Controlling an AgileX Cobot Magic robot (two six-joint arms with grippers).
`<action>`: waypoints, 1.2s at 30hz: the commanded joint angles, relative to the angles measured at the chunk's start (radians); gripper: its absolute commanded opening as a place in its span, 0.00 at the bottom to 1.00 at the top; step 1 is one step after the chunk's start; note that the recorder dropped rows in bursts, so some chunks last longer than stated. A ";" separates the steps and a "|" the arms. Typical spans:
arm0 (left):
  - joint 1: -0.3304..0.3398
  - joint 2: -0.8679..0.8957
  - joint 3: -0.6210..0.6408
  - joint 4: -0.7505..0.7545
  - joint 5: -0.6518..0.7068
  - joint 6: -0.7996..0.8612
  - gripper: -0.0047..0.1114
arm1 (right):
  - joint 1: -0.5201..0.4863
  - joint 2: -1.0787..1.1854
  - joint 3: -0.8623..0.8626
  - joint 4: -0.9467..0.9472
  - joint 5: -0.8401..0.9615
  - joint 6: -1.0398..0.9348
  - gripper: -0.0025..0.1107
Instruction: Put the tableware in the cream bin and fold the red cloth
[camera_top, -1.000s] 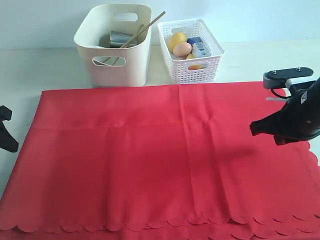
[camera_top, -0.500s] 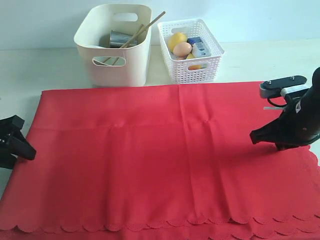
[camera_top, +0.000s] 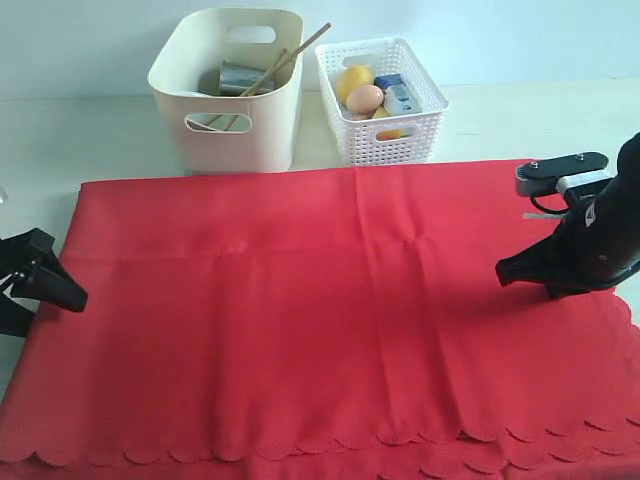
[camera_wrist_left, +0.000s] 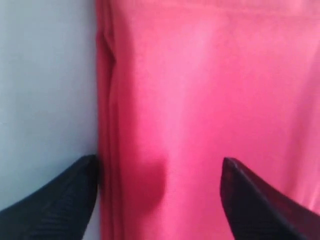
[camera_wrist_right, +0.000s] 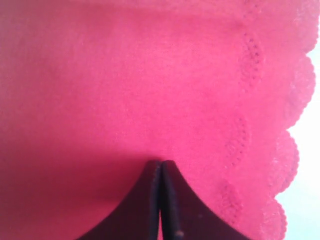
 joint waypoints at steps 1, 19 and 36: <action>0.000 0.014 0.000 -0.046 0.003 0.067 0.63 | -0.004 0.036 0.008 0.001 0.008 0.001 0.02; 0.000 0.093 0.000 -0.136 0.148 0.175 0.47 | -0.004 0.036 0.008 0.053 0.008 -0.001 0.02; 0.000 -0.086 0.000 0.042 0.171 0.024 0.04 | 0.018 0.036 0.016 0.206 0.018 -0.091 0.02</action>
